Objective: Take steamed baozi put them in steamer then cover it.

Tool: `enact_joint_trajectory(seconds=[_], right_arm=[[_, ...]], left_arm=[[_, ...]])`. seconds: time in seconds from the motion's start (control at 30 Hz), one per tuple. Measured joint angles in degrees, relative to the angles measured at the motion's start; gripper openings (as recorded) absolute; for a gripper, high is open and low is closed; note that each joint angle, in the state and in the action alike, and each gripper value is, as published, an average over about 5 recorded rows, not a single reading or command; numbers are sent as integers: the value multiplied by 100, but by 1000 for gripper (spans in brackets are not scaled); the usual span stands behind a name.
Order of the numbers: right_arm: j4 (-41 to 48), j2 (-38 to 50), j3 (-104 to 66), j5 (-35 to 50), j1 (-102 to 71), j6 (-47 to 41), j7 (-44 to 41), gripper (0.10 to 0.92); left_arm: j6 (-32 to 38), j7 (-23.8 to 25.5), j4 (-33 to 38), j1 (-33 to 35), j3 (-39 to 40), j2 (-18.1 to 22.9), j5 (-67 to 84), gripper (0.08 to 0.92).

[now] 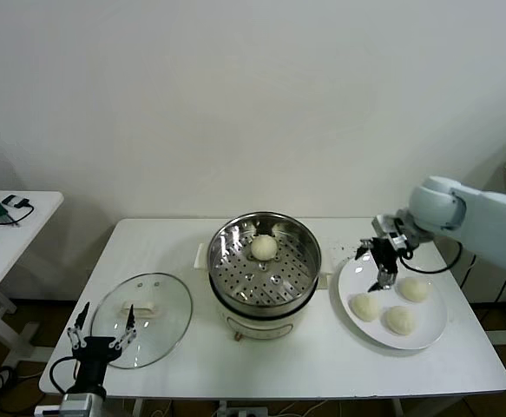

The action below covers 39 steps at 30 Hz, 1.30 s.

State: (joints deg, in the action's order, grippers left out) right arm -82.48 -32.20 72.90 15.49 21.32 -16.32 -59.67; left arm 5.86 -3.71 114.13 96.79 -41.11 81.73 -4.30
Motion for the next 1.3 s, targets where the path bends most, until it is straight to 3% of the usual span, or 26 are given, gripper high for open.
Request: enact_joint_trajectory(seconds=[0.4, 1.0, 1.3], right_arm=[[745, -178, -1024, -495, -1368, -139, 54, 823], [1490, -835, -1461, -717, -1879, -154, 54, 823], [1545, -858, -1483, -699, -1887, -140, 24, 729]], left_arm=[[5, -12, -26, 55, -25, 2, 1, 823], [65, -18, -124, 92, -112, 14, -1, 823], [94, -19, -150, 117, -132, 14, 0, 823]])
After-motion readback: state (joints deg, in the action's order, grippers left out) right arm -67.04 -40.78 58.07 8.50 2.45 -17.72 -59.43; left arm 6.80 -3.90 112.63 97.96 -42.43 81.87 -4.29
